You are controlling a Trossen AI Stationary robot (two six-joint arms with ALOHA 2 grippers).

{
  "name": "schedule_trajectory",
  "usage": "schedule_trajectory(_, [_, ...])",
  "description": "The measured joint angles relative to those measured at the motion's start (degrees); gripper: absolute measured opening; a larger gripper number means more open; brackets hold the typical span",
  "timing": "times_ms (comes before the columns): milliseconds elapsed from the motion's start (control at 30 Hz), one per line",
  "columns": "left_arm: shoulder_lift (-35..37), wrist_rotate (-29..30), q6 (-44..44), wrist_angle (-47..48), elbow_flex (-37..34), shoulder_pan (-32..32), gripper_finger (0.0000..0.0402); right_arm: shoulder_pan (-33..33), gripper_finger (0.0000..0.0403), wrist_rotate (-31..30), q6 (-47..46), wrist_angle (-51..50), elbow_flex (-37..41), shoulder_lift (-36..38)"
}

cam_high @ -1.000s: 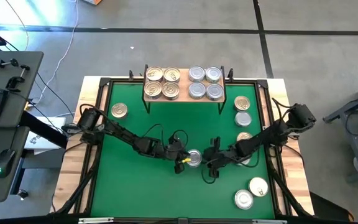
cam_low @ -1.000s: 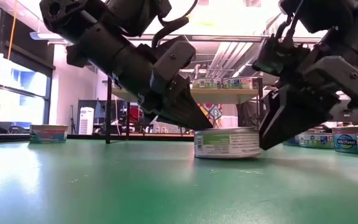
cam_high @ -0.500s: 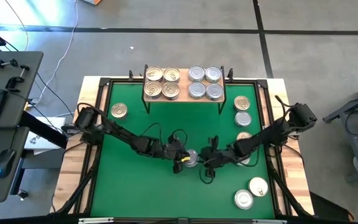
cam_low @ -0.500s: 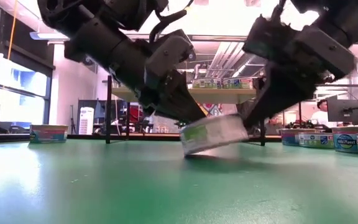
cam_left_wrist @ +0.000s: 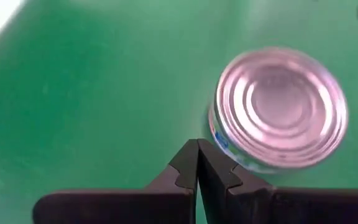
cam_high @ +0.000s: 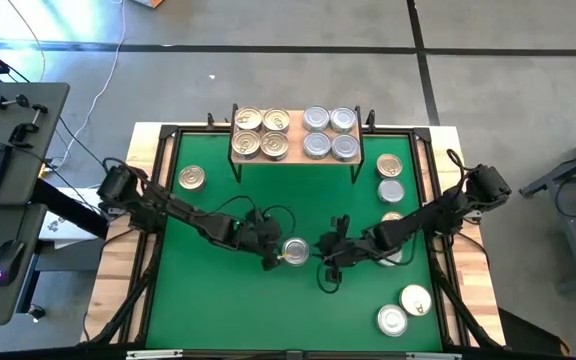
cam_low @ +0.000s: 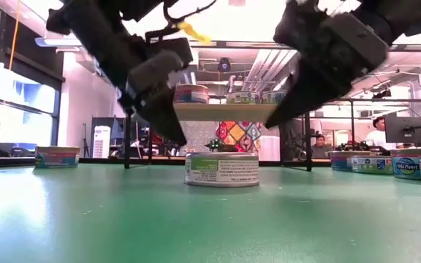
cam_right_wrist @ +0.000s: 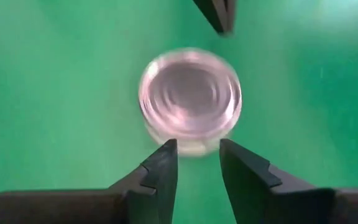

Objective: Stack canned seafood by type on shelf
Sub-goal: Stack the green tuna can on top of the other green tuna can on the shelf

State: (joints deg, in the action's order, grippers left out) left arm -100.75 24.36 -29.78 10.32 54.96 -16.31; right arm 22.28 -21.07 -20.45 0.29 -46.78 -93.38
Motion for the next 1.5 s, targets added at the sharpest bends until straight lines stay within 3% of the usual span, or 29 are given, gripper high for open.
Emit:
schedule_trajectory(133, [-2.3,-1.1,-0.6,-1.7,0.0,-0.4,0.0,-0.6,0.0112,0.6,-2.5,-2.3,2.5,-0.3])
schedule_trajectory(267, [-4.7,-2.2,-2.3,-2.3,0.0,-0.4,0.0,-2.2,0.0112,1.8,-5.2,2.6,5.9,-0.8])
schedule_trajectory(433, [-7.2,-3.3,-4.0,-9.3,0.0,-0.6,0.0,-3.7,0.0112,5.6,-5.1,10.8,7.8,-1.8])
schedule_trajectory(667, [-10.2,-4.5,-4.9,-16.3,0.0,-0.5,0.0,-4.1,0.0112,8.9,-5.0,11.1,7.8,-3.9])
schedule_trajectory(833, [-7.3,-2.8,-5.3,-8.9,0.1,-1.0,0.0,-3.2,0.0112,4.2,-6.6,6.7,7.8,-1.3])
schedule_trajectory(933, [-4.5,-2.1,-7.2,-2.6,0.1,-1.6,0.0,-2.6,0.0112,6.6,-7.8,5.0,7.8,-0.7])
schedule_trajectory(1067, [-3.5,-6.8,-7.7,-0.8,0.1,-3.1,0.0,-1.9,0.0112,9.9,-7.7,7.3,7.8,-1.9])
schedule_trajectory(1333, [-8.8,-6.7,-8.3,-15.2,0.0,-3.8,0.0,-2.4,0.0112,9.3,-4.7,15.4,7.9,-7.1])
schedule_trajectory(1500, [-10.4,-5.2,-7.2,-18.8,-0.1,-3.0,0.0,-2.4,0.0112,10.2,-3.5,14.0,7.5,-6.3])
